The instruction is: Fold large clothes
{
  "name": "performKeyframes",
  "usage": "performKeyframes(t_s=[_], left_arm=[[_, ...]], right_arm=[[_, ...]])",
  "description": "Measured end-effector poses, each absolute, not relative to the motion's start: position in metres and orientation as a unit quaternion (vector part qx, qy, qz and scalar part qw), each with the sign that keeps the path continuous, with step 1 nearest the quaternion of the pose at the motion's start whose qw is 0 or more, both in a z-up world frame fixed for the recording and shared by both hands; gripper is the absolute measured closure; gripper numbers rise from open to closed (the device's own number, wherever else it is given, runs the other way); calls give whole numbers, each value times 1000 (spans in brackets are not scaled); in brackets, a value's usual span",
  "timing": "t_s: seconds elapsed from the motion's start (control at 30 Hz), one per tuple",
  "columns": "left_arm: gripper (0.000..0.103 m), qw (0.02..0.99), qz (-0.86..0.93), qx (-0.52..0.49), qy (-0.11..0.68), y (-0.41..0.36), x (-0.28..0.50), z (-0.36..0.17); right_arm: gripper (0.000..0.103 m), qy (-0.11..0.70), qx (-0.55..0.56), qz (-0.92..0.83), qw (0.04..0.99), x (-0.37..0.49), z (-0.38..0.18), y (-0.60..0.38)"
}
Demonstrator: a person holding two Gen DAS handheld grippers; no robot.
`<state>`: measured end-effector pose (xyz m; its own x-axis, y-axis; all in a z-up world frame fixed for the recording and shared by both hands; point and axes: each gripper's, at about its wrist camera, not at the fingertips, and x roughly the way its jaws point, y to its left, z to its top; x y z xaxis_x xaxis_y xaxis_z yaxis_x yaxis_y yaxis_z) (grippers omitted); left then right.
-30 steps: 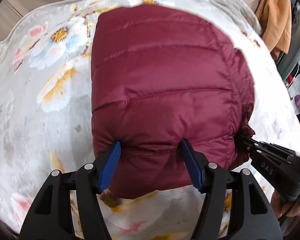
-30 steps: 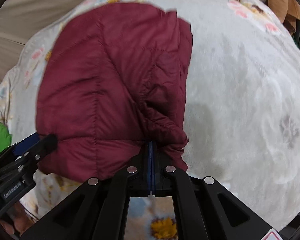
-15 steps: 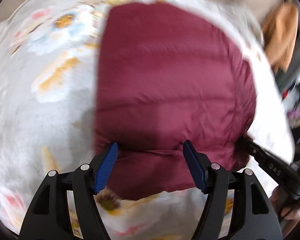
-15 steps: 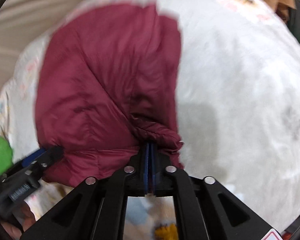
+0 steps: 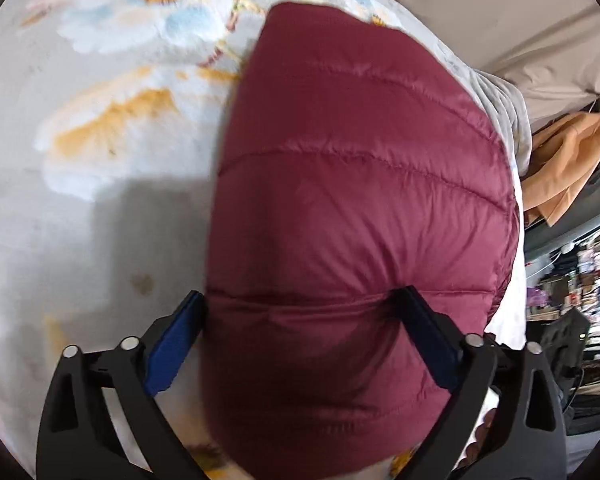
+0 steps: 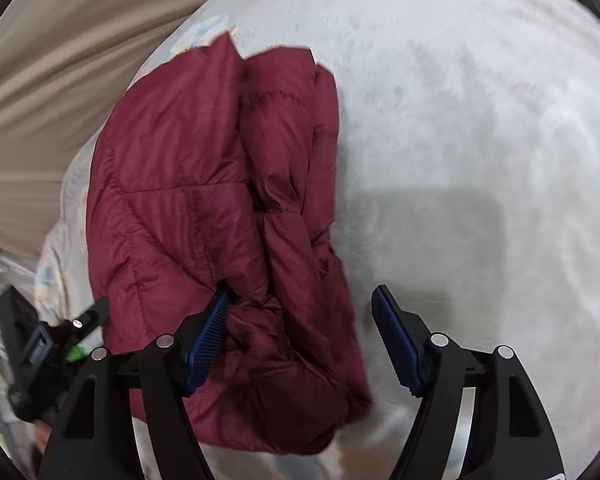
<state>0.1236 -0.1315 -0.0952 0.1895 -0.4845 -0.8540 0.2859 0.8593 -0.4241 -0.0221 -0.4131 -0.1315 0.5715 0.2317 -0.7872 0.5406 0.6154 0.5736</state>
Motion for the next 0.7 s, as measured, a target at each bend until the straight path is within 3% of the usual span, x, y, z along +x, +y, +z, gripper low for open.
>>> performKeyframes(t_s=[0.2, 0.23, 0.27, 0.33, 0.4, 0.53, 0.7], left_arm=[[5, 757, -261, -100, 591, -136, 129, -107], [12, 758, -262, -98, 589, -138, 127, -104], [16, 762, -267, -89, 584, -142, 124, -99], [35, 769, -272, -70, 574, -149, 118, -88], [49, 778, -281, -51, 560, -155, 113, -72], [65, 800, -309, -25, 514, -164, 94, -17], [67, 820, -348, -9, 454, -160, 73, 61]], right_arm=[[28, 437, 486, -68, 754, -15, -152, -412], [29, 437, 484, -68, 755, -15, -152, -412], [37, 437, 481, -65, 757, -14, -151, -411], [63, 432, 487, -51, 758, -15, -147, -407], [78, 427, 486, -43, 761, -18, -137, -403], [85, 396, 476, -32, 785, -23, -102, -395], [86, 337, 448, -16, 828, -53, -31, -382]])
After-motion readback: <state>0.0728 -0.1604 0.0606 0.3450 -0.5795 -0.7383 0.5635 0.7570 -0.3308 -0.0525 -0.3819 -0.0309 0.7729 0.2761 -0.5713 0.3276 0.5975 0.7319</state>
